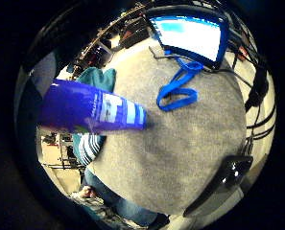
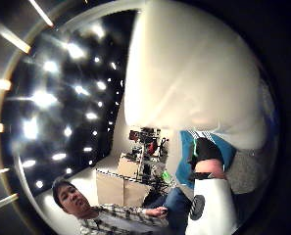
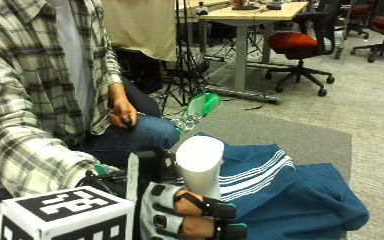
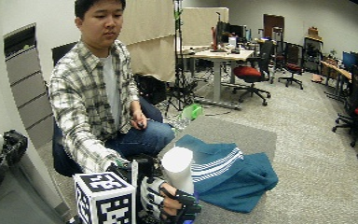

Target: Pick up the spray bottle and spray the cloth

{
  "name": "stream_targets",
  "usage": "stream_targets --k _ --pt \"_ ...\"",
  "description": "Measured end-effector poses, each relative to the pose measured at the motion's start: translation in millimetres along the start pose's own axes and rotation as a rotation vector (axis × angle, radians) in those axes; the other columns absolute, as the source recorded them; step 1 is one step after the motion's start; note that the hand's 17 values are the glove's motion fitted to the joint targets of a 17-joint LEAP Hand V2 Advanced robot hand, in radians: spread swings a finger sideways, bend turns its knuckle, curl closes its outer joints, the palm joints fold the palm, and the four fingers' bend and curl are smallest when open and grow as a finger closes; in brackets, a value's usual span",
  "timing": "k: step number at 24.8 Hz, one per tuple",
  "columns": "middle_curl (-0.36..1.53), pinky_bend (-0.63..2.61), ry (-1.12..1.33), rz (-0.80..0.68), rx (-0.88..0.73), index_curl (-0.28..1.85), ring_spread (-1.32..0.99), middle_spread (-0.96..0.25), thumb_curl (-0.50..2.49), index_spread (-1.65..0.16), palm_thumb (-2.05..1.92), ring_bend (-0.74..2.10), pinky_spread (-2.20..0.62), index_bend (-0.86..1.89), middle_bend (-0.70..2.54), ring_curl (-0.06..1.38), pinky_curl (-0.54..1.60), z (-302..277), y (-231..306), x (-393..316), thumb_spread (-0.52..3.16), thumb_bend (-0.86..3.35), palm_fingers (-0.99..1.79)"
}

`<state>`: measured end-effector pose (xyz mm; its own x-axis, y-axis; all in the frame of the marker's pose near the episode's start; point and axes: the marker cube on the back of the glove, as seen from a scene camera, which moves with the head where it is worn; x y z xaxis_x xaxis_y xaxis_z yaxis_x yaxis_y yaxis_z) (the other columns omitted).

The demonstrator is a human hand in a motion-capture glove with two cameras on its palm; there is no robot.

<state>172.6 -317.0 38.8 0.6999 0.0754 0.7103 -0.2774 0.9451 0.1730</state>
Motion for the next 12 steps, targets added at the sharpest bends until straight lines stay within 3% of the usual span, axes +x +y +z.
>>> stream_targets --k 12 --pt "0.43 0.65 -0.199 -0.06 0.055 0.16 -0.13 -0.1 0.56 -0.29 1.05 0.6 0.02 0.07 0.47 0.35 0.29 16.7 -11.6 2.8 0.71 0.01 0.96"
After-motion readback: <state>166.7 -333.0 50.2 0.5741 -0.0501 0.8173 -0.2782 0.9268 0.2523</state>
